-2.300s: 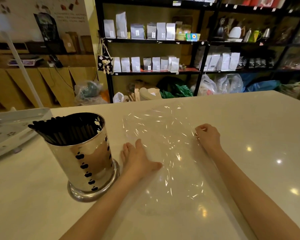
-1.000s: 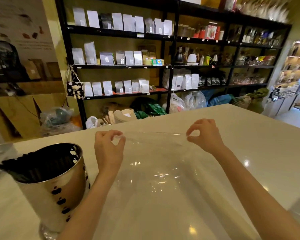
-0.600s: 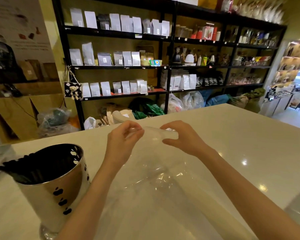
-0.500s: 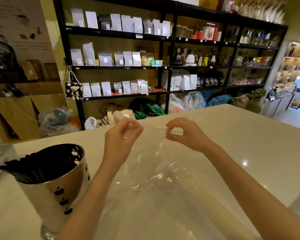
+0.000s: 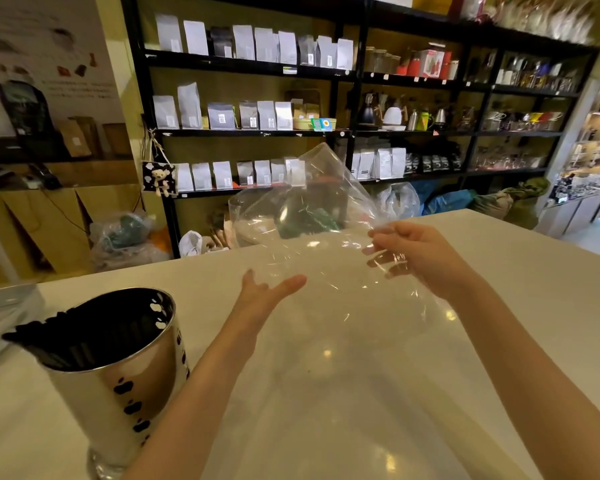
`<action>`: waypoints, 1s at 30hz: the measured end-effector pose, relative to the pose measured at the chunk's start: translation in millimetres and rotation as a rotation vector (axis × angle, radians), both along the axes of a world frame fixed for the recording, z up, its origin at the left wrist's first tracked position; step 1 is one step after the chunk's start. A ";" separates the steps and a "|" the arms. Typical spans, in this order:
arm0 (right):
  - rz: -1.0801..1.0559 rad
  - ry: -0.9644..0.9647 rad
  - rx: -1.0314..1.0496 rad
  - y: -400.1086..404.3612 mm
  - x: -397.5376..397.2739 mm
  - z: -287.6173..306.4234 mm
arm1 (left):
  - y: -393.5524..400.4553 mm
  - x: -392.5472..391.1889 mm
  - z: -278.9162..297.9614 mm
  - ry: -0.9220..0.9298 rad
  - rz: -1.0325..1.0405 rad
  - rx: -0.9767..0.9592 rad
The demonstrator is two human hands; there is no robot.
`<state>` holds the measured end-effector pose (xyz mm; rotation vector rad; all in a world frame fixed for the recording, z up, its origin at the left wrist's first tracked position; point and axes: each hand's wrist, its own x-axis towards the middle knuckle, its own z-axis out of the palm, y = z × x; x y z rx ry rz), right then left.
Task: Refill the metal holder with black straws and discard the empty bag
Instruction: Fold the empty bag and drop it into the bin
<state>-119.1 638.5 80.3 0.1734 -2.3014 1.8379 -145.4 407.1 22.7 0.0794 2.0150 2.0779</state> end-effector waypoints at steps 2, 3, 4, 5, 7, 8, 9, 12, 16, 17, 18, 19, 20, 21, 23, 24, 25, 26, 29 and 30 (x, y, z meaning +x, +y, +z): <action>0.003 -0.062 -0.103 -4.8 -4.9 -12.7 | 2.5 -0.2 -5.5 -0.079 -0.123 0.171; -0.001 -0.093 -0.143 -6.5 -7.1 -19.1 | 3.5 -0.1 -7.0 -0.087 -0.144 0.246; -0.009 -0.122 -0.182 -7.7 -8.5 -24.8 | 4.3 -0.3 -7.7 -0.085 -0.132 0.297; -0.019 -0.143 -0.223 -8.1 -9.8 -30.1 | 4.9 0.2 -7.4 -0.074 -0.099 0.323; -0.049 -0.165 -0.292 -7.3 -10.7 -38.6 | 5.8 0.9 -7.0 -0.036 -0.003 0.342; -0.063 -0.168 -0.308 -6.5 -10.4 -41.9 | 5.8 1.4 -6.3 -0.020 0.045 0.347; -0.073 -0.169 -0.320 -5.3 -10.1 -45.6 | 5.6 1.7 -5.5 -0.009 0.092 0.350; -0.091 -0.141 -0.354 -3.6 -5.5 -53.1 | 4.0 1.9 -6.6 0.033 0.205 0.342; -0.028 -0.105 -0.318 0.9 -0.9 -57.5 | 2.2 2.9 -8.4 0.177 0.257 0.185; 0.000 -0.119 -0.289 2.8 -0.6 -58.2 | 1.8 2.8 -8.2 0.207 0.248 0.133; 0.021 -0.135 -0.251 4.6 0.3 -58.6 | 1.0 2.5 -7.9 0.224 0.237 0.085; 0.035 -0.144 -0.206 7.0 0.5 -59.9 | 0.3 2.2 -7.3 0.229 0.226 0.044; 0.044 -0.144 -0.154 9.2 1.3 -60.5 | -0.7 1.8 -6.9 0.223 0.213 0.009; 0.048 -0.139 -0.097 12.2 1.2 -61.8 | -1.5 1.4 -6.2 0.209 0.196 -0.026; 0.068 -0.137 0.011 18.1 1.1 -63.2 | -3.2 0.7 -6.3 0.191 0.155 -0.096; 0.090 -0.147 0.056 20.7 1.3 -63.4 | -3.9 0.8 -6.9 0.195 0.144 -0.131; 0.107 -0.160 0.097 23.4 0.7 -64.1 | -4.3 1.0 -7.4 0.212 0.145 -0.178; 0.116 -0.171 0.128 24.7 0.7 -63.8 | -4.5 1.2 -8.0 0.244 0.159 -0.242; 0.073 -0.134 0.250 24.4 1.9 -63.8 | -3.4 4.4 -8.6 0.367 0.214 -0.473; 0.033 -0.096 0.318 24.3 2.3 -63.1 | -2.9 7.0 -8.2 0.406 0.229 -0.531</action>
